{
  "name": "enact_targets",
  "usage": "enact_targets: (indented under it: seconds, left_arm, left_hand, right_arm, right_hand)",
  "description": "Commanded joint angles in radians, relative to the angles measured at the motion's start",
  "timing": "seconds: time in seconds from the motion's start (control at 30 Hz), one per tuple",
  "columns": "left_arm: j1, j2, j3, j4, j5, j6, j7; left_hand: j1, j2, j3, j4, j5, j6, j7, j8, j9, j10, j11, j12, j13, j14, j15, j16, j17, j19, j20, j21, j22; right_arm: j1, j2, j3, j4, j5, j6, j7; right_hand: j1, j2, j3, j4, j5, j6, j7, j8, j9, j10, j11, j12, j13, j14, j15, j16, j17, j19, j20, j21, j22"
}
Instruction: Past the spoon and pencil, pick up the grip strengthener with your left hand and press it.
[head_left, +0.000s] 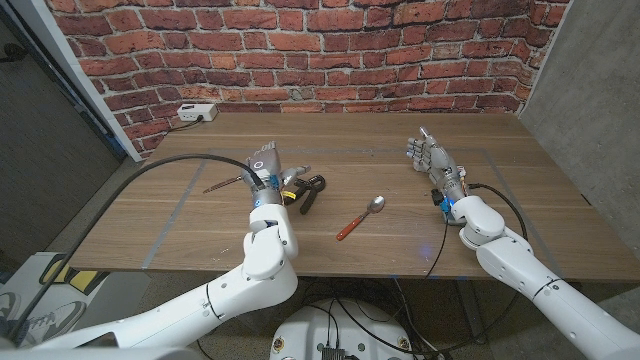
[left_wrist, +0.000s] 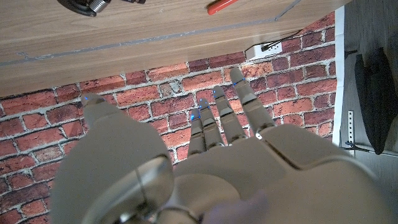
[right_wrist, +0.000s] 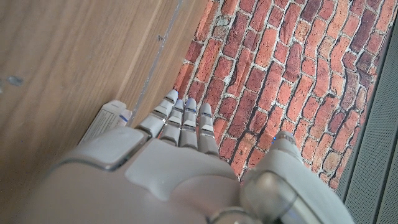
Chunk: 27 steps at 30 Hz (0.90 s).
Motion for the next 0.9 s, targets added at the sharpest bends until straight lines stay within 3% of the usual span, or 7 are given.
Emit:
enact_targets:
  seconds: [0.03,0.3,0.47,0.7,0.9]
  left_arm:
    - [-0.105,0.002,0.084,0.051,0.302,0.053,-0.508]
    - [-0.147,-0.018,0.105,0.103,0.552,0.039,-0.853]
    - [-0.098,-0.062,0.025,0.126,0.669,-0.045,-0.994]
    - [-0.004,-0.136,-0.118,0.131,0.734,-0.19,-1.055]
    - [0.05,-0.196,-0.206,0.138,0.795,-0.296,-1.112]
  left_hand:
    - [0.0,0.002,-0.006,0.004,0.001,0.002,0.011,-0.004,0.001,0.0,0.01,-0.004,0.003,0.01,0.001,0.003,0.004,0.012,0.009,0.007,0.003]
    - [0.01,0.008,-0.004,0.002,0.0,0.012,0.014,-0.005,0.001,0.0,0.015,-0.009,0.003,0.022,0.0,0.001,0.003,0.049,0.027,0.017,0.003]
    - [0.016,0.009,-0.006,0.002,-0.002,0.026,0.022,-0.007,0.001,0.008,0.021,-0.013,0.003,0.045,0.005,0.0,0.002,0.116,0.048,0.035,0.002]
    - [0.02,0.009,-0.009,0.003,-0.004,0.038,0.028,-0.01,0.002,0.021,0.032,-0.015,0.004,0.084,0.0,0.005,0.002,0.176,0.054,0.049,0.0]
    - [0.021,0.012,-0.01,0.005,-0.005,0.044,0.034,-0.011,0.002,0.027,0.04,-0.016,0.004,0.096,0.005,0.004,0.001,0.204,0.046,0.054,-0.001]
  right_arm:
    - [-0.005,0.001,-0.005,-0.005,0.006,-0.009,0.0]
    - [-0.008,0.003,-0.005,-0.008,0.006,-0.013,-0.008]
    - [-0.01,0.002,-0.004,-0.01,0.004,-0.012,-0.012]
    - [-0.011,0.001,-0.006,-0.017,0.001,-0.018,-0.015]
    - [-0.007,-0.001,-0.009,-0.021,-0.003,-0.023,-0.015]
  right_hand:
    - [0.008,0.007,0.005,-0.003,0.001,0.003,-0.005,-0.003,0.001,0.011,0.004,-0.002,0.005,0.007,0.003,-0.003,0.005,0.005,0.004,-0.002,0.004]
    - [0.008,0.007,0.005,-0.003,0.001,0.003,-0.006,-0.004,0.001,0.011,0.004,-0.003,0.005,0.006,0.002,-0.005,0.005,0.005,0.003,-0.004,0.004]
    - [0.008,0.008,0.005,-0.003,0.001,0.004,-0.005,-0.005,0.001,0.013,0.005,-0.004,0.006,0.006,0.002,-0.005,0.005,0.005,0.005,-0.005,0.005]
    - [0.009,0.008,0.005,-0.003,0.0,0.004,-0.006,-0.005,0.001,0.012,0.005,-0.005,0.006,0.006,0.003,-0.006,0.005,0.005,0.006,-0.006,0.005]
    - [0.009,0.008,0.005,-0.003,0.0,0.004,-0.007,-0.005,0.001,0.012,0.004,-0.006,0.006,0.006,0.002,-0.006,0.005,0.005,0.006,-0.007,0.005]
